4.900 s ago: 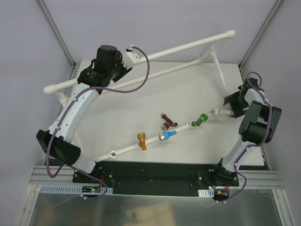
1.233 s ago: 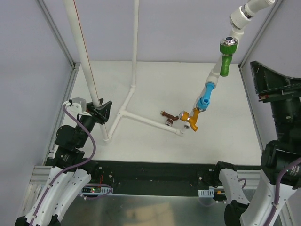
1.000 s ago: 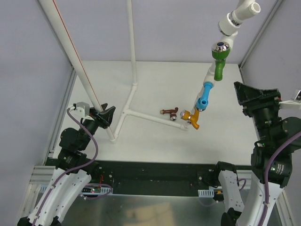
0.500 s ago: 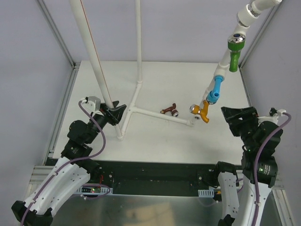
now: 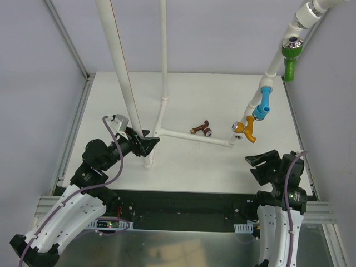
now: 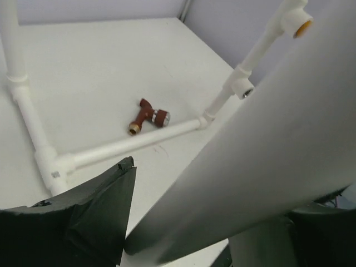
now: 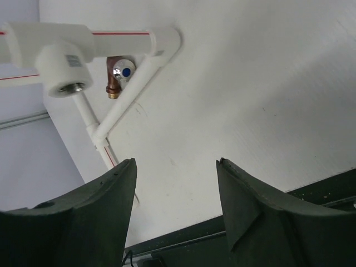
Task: Install the water faucets
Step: Pick up the water faucet from the center of the board.
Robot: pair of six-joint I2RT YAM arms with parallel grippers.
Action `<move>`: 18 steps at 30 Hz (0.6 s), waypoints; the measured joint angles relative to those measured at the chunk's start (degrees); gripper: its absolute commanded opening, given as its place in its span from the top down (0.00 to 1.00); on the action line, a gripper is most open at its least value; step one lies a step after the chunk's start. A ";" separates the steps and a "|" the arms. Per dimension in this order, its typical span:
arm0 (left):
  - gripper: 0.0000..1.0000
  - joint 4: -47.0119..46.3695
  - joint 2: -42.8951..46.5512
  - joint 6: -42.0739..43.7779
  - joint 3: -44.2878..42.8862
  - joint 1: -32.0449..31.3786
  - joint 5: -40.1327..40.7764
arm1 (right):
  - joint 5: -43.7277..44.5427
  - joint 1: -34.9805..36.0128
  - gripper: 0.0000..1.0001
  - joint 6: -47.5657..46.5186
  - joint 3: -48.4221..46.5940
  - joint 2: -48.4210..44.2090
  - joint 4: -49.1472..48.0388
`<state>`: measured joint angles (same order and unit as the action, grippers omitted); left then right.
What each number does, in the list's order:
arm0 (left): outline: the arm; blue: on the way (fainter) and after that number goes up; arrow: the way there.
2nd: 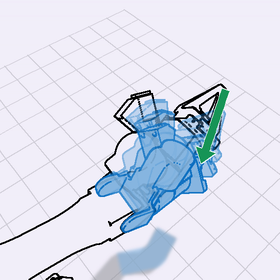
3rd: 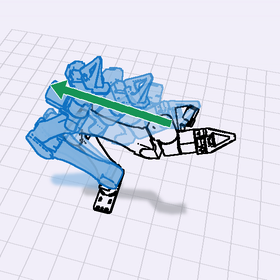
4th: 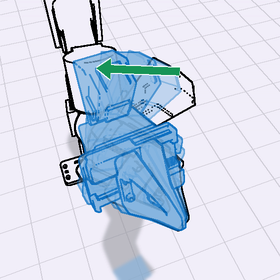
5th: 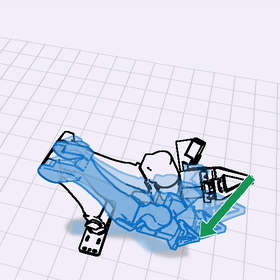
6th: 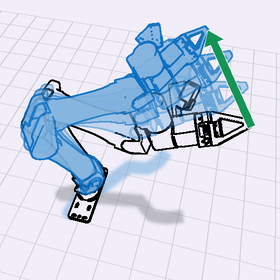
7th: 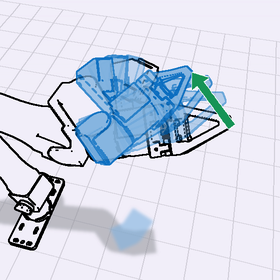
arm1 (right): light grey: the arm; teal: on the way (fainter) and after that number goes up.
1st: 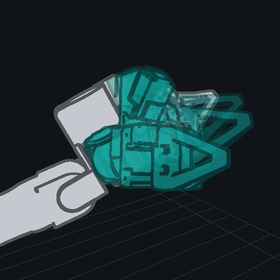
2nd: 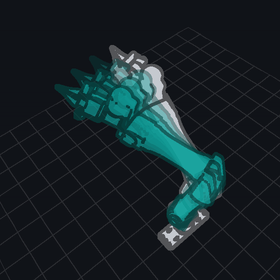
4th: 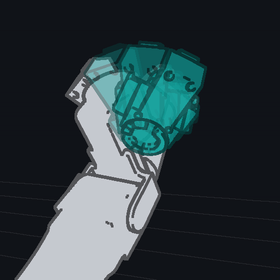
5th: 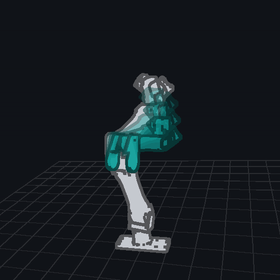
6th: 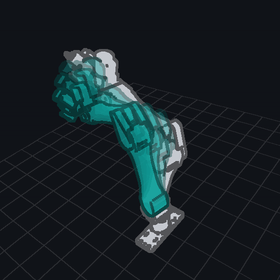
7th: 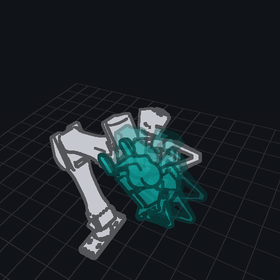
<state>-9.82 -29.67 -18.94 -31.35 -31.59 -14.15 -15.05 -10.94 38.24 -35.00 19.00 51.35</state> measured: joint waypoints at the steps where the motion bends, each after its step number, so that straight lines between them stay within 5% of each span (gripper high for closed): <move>1: 0.31 2.97 0.72 -1.68 -0.04 -0.20 -0.55 | -0.24 0.00 0.34 0.37 1.62 -1.62 0.72; 7: 0.36 12.87 1.01 -4.26 -1.51 -0.61 -1.53 | -2.23 0.00 0.34 2.19 6.67 -5.29 2.36; 12: 0.40 10.91 -6.78 -2.99 -4.55 -1.18 -7.69 | -3.41 0.00 0.34 2.82 7.54 -5.44 2.34; 18: 0.40 10.51 -11.26 -3.69 -4.70 -11.28 -7.96 | -4.22 0.00 0.33 2.80 7.93 -5.46 1.53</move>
<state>0.69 -40.93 -22.63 -36.05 -42.87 -22.11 -19.27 -10.94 41.04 -27.07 13.54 52.88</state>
